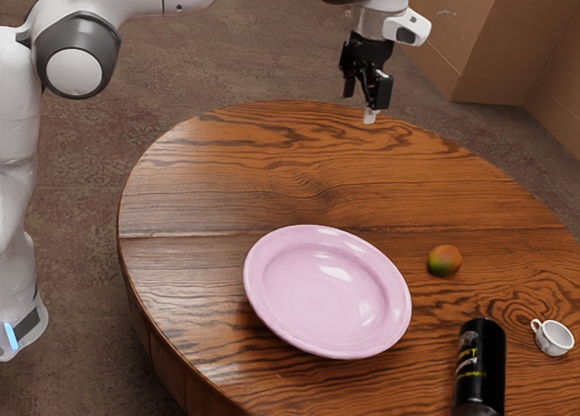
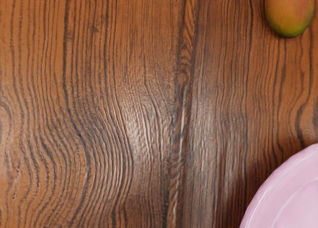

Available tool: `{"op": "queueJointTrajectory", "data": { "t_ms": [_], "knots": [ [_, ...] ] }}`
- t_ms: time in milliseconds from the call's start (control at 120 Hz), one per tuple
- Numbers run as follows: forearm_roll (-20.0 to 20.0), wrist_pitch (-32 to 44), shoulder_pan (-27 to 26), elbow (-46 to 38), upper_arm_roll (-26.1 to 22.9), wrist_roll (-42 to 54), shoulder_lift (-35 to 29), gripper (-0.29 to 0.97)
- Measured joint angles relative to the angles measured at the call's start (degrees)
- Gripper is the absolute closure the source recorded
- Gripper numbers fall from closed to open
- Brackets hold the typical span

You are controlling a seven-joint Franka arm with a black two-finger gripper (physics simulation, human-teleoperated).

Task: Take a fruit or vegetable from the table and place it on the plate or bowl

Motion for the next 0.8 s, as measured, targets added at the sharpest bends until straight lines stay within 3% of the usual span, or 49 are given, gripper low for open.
{"op": "queueJointTrajectory", "data": {
  "t_ms": [367,733,800],
  "knots": [
    [0.2,0.6,-0.5,0.2,-0.6,-0.5,0.3,0.00],
    [0.1,2.5,-0.5,0.3,-0.7,-0.9,4.8,0.00],
    [0.1,3.4,-0.7,3.6,-1.1,-0.8,8.0,0.00]
  ]
}}
